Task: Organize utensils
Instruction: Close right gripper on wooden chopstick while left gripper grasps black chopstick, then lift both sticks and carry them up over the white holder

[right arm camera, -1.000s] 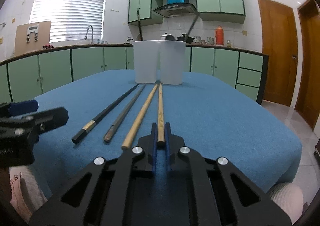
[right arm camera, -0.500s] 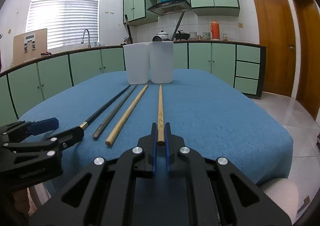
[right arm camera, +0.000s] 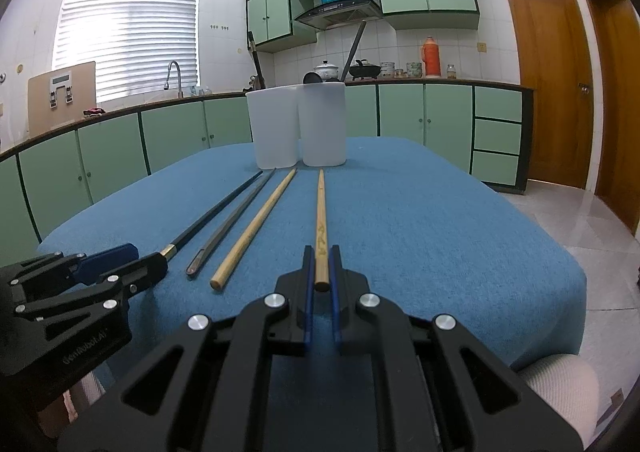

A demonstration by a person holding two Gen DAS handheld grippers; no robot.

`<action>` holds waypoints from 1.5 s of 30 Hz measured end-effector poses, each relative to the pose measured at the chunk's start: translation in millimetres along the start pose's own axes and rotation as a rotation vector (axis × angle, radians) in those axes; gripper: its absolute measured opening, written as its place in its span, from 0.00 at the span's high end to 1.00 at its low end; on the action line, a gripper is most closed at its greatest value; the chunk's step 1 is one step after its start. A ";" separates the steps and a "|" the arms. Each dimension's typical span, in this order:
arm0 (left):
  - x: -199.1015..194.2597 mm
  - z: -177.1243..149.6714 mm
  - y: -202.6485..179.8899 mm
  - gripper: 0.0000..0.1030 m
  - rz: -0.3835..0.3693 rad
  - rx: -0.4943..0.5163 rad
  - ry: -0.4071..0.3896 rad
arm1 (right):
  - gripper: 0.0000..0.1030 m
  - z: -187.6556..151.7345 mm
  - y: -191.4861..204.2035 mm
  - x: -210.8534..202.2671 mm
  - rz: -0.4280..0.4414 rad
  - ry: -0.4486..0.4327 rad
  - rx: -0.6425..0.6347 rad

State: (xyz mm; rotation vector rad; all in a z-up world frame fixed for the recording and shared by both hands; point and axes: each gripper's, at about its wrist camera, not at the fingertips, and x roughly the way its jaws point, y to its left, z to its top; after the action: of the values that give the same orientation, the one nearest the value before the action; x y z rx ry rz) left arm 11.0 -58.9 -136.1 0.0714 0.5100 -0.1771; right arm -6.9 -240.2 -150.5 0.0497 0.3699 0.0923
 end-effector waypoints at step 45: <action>-66.4 175.9 42.1 0.94 -0.111 -0.018 -0.298 | 0.94 201.2 -29.5 -31.4 0.190 -0.095 -0.019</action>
State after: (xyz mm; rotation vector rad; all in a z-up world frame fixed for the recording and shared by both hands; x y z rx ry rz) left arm 46.1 -27.2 50.7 -0.0017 0.2178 -0.2865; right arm 39.4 -278.9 46.2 0.0700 0.2690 0.2800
